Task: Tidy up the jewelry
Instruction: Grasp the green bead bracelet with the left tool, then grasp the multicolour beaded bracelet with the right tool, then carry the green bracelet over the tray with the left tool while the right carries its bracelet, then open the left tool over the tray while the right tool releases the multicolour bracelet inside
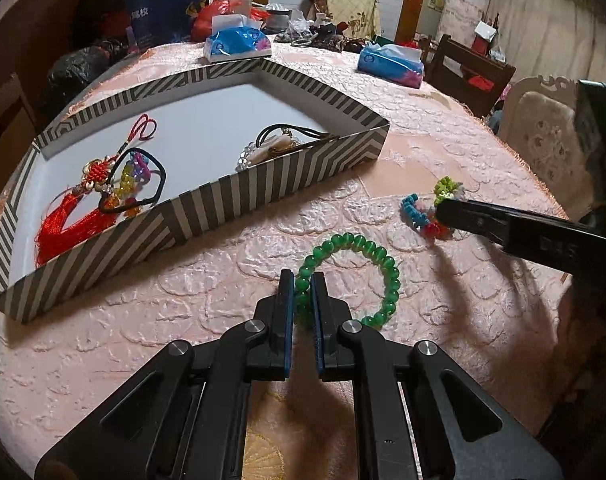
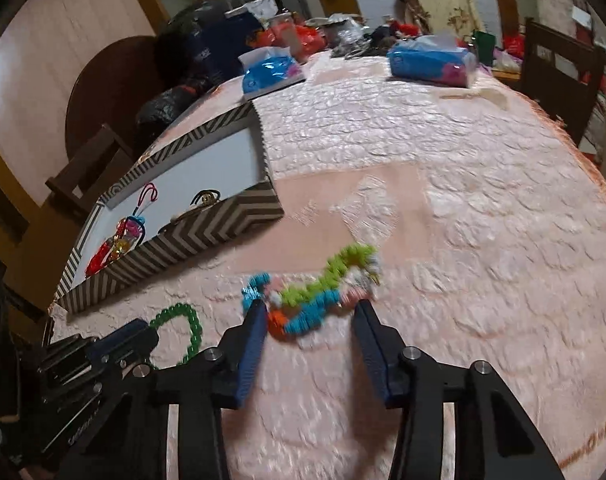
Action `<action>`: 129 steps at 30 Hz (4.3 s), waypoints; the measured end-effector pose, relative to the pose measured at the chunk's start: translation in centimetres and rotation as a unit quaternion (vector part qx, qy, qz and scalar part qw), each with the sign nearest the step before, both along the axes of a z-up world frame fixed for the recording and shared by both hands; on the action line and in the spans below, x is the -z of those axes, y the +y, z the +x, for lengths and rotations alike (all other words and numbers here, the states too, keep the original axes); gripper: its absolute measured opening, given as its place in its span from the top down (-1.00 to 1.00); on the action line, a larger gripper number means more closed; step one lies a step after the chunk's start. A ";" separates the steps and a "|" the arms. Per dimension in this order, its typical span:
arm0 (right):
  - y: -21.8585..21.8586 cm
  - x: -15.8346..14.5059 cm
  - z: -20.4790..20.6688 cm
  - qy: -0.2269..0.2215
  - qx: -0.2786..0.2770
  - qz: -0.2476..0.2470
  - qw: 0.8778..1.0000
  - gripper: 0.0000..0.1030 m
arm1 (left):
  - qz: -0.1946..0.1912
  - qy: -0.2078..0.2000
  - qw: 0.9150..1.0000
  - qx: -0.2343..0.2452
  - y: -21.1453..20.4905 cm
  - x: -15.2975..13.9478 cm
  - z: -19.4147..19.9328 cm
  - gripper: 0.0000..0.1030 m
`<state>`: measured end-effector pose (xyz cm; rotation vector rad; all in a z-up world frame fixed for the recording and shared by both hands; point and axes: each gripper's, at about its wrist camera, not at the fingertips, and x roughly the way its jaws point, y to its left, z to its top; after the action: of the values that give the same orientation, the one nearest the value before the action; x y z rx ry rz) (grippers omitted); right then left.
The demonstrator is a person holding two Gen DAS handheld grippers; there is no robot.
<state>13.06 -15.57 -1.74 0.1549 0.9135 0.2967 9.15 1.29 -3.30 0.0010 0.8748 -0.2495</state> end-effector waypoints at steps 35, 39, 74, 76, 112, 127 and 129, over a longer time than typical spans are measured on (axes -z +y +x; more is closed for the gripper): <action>-1.3 -5.4 -8.9 -0.116 0.028 -0.048 0.992 0.80 | -0.021 -0.038 0.999 0.014 -0.6 -5.9 -2.4 0.88; -1.1 -5.7 -9.5 -0.129 0.023 -0.048 0.990 0.80 | -0.025 -0.047 0.999 0.012 -0.5 -7.0 -3.3 0.88; 4.1 -9.8 -6.9 -0.135 -0.025 -0.072 0.988 0.80 | -0.007 -0.058 0.997 -0.059 3.6 -9.6 -2.4 0.88; 4.6 -10.2 -6.2 -0.136 -0.031 -0.074 0.987 0.80 | -0.012 -0.068 0.995 -0.070 4.8 -10.5 -1.3 0.88; 10.8 -2.5 7.2 -0.001 -0.080 0.011 0.997 0.80 | 0.005 0.007 0.982 -0.188 13.7 -1.5 7.4 0.88; 10.2 -4.2 6.7 -0.022 -0.069 0.007 0.997 0.72 | 0.003 -0.014 0.982 -0.189 13.8 -3.0 6.5 -0.04; 10.0 -4.6 6.2 -0.028 -0.070 0.002 0.997 0.72 | 0.011 -0.031 0.981 -0.190 13.5 -3.6 6.1 -0.15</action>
<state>19.26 -5.59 2.86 0.0866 0.8699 0.4302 15.26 14.76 0.30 -0.1365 0.7986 0.1182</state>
